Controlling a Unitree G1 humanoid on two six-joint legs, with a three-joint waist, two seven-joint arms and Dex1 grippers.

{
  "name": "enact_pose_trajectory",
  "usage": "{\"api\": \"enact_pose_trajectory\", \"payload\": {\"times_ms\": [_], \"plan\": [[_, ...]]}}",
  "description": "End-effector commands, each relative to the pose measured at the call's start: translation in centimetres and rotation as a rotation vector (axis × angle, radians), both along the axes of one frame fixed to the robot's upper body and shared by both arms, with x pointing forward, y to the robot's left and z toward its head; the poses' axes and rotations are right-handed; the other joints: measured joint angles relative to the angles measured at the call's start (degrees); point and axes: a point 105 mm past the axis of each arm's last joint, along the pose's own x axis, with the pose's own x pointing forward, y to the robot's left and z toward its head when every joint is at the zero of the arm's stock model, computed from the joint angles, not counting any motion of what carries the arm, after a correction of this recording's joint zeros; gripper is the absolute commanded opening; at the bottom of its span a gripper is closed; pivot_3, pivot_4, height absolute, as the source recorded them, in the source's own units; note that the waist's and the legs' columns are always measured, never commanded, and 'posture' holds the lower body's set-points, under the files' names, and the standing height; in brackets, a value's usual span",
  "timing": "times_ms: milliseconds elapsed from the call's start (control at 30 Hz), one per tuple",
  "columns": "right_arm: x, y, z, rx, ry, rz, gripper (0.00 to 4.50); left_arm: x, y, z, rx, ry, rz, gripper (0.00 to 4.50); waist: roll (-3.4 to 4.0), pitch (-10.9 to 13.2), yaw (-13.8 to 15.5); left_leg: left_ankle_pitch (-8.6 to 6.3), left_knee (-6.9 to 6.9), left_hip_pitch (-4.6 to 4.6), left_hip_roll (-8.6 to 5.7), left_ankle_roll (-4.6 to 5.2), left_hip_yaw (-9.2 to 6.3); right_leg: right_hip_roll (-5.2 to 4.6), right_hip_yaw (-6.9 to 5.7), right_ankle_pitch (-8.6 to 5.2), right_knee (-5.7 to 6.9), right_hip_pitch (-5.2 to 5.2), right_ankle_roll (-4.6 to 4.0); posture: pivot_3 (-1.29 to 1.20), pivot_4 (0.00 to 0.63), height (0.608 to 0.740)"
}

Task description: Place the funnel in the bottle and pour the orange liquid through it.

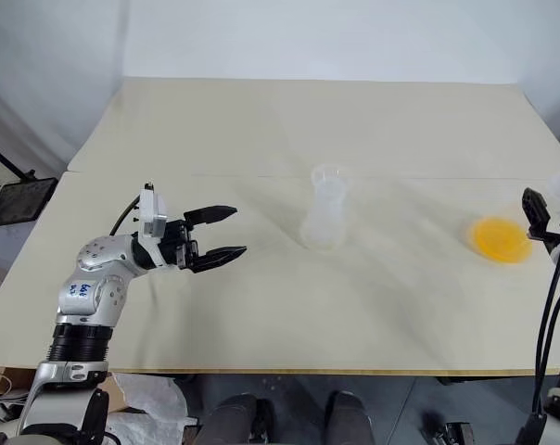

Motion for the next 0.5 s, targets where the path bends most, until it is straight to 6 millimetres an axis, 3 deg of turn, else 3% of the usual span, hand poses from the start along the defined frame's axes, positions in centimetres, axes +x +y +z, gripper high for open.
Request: {"api": "enact_pose_trajectory", "payload": {"times_ms": [33, 167, 267, 400, 500], "plan": [[-0.08, -0.52, 2.15, -0.055, -0.054, -0.012, 4.5, -0.49, -0.15, 1.08, -0.009, -0.06, -0.008, 4.47, 0.0, 0.0, -0.04, 0.0, 0.0, 0.0, 0.0, 0.0, 0.0, 0.0, 0.0, 0.0, -0.01, 0.0, 0.0, 0.0, 0.15, 0.74], [0.23, -0.65, 2.38, -0.061, -0.061, -0.011, 4.5, -0.47, -0.28, 1.13, -0.011, -0.065, -0.009, 4.47, 0.0, 0.0, -0.03, 0.0, 0.0, -0.01, 0.0, 0.0, -0.01, 0.0, -0.01, 0.0, -0.02, 0.0, 0.0, 0.0, 0.15, 0.74], [0.25, -0.8, 2.65, -0.058, -0.084, -0.02, 3.92, -0.47, -0.44, 1.17, -0.013, -0.071, -0.01, 4.5, 0.0, 0.0, -0.07, 0.0, 0.0, -0.01, 0.0, 0.0, -0.01, 0.0, -0.01, 0.0, -0.02, 0.0, 0.0, 0.0, 0.15, 0.74], [0.33, -0.62, 2.65, -0.062, -0.088, -0.015, 2.57, -0.47, -0.58, 1.24, -0.017, -0.075, -0.012, 4.5, 0.01, 0.01, -0.17, 0.0, -0.01, -0.01, 0.0, 0.0, -0.01, 0.0, -0.01, 0.0, -0.03, 0.0, 0.0, 0.0, 0.15, 0.74], [0.32, -0.38, 2.75, -0.065, -0.094, -0.005, 2.45, -0.48, -0.61, 1.23, -0.018, -0.076, -0.014, 4.5, 0.02, 0.01, -0.2, 0.0, -0.02, -0.02, 0.01, 0.0, -0.01, 0.0, -0.02, 0.0, -0.04, 0.0, 0.0, 0.0, 0.15, 0.74]]}}
